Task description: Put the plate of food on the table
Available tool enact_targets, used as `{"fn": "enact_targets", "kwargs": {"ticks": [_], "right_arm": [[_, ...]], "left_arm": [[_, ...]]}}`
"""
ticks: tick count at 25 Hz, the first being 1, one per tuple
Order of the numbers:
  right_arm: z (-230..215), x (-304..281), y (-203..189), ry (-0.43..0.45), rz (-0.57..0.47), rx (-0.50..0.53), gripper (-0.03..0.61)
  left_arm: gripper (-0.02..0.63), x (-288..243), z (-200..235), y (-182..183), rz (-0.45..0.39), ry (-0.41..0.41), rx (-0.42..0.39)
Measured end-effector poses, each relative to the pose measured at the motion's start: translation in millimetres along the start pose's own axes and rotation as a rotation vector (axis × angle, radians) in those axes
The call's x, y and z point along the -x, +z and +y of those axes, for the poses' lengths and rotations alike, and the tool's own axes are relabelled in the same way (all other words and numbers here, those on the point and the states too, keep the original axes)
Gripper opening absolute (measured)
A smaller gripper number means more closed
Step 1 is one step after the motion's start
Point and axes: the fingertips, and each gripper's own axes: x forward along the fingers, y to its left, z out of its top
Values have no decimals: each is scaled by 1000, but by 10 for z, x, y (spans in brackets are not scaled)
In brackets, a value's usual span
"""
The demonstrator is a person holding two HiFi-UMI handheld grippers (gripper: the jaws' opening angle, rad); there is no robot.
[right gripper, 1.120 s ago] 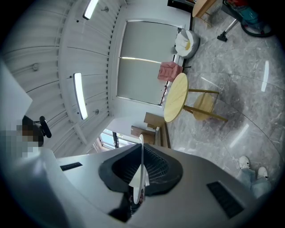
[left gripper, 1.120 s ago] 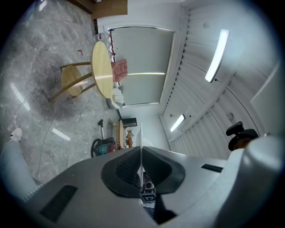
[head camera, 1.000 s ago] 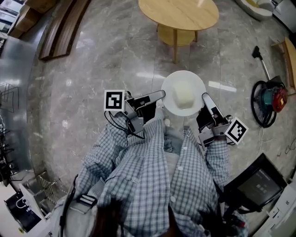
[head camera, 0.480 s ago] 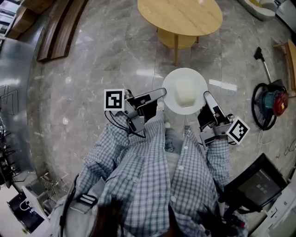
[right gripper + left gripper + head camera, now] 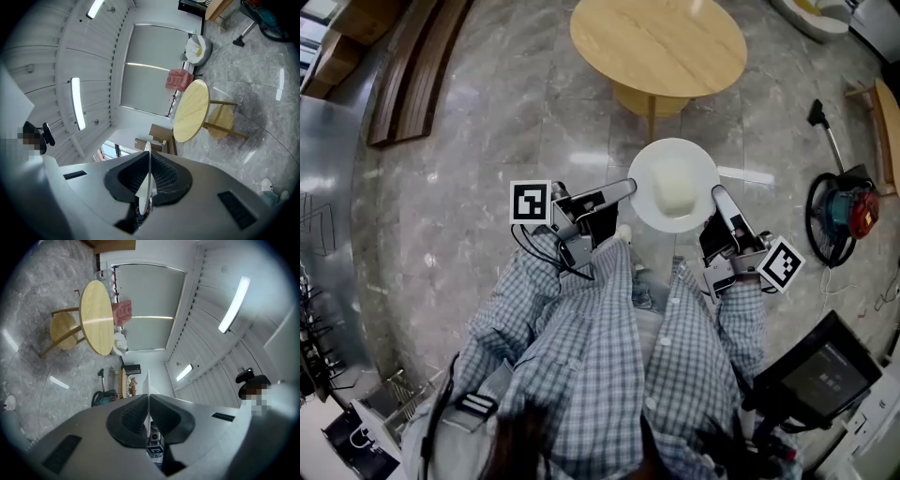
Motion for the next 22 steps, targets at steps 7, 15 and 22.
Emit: {"fn": "enact_targets", "kwargs": {"ticks": [7,15,22], "right_arm": [[-23,11,56,1,-17,-7,18],[4,-48,72,4,-5,-3,18],[26,-30,62,-1,8,-6,18]], "left_arm": [[18,-53,36,14,4,-7,-1],[18,-46,24,53,0,-2,2],[18,-25,1,24,-12,5,1]]}}
